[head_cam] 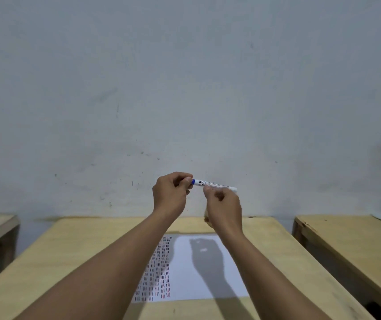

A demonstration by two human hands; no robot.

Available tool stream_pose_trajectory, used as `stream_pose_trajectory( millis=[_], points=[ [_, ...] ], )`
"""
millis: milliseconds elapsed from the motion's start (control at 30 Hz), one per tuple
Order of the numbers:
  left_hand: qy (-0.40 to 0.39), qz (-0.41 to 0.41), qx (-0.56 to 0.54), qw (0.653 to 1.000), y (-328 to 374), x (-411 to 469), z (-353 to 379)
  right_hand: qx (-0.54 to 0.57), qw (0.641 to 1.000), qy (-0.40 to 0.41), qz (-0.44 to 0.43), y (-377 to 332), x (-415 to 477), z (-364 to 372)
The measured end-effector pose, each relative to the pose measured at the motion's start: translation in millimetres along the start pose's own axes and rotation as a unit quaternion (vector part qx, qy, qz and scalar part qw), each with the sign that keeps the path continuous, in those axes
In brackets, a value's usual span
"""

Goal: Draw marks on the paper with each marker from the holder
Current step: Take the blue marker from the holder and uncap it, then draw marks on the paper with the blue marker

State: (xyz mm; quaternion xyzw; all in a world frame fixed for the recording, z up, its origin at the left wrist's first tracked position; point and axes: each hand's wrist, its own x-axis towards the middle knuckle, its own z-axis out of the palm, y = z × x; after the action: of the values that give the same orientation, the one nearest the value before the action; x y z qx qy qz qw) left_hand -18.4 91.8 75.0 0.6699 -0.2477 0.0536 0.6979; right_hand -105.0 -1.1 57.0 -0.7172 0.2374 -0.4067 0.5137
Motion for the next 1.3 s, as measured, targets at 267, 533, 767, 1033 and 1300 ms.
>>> stream_pose_trajectory(
  millis=[267,533,767,1033,1300],
  points=[
    [-0.065,-0.002,0.028,0.997,-7.9,-7.3,-23.2,0.396,0.885,-0.086,0.23,-15.5,-10.5,25.7],
    [-0.027,-0.024,0.084,0.996,-35.4,-4.4,-58.5,0.378,0.9,-0.08,0.201,7.3,-15.5,51.6],
    [0.026,-0.067,0.196,0.978,-73.1,-3.6,-100.5,0.275,0.936,-0.118,0.185,32.5,-17.3,70.7],
    [0.045,-0.082,0.321,0.942,-124.5,-12.1,-130.9,0.191,0.957,-0.137,0.168,56.4,-15.9,80.9],
    [0.029,-0.106,0.355,0.928,-145.4,-10.2,-143.0,0.123,0.975,-0.135,0.128,73.3,-5.9,87.7]
  ],
)
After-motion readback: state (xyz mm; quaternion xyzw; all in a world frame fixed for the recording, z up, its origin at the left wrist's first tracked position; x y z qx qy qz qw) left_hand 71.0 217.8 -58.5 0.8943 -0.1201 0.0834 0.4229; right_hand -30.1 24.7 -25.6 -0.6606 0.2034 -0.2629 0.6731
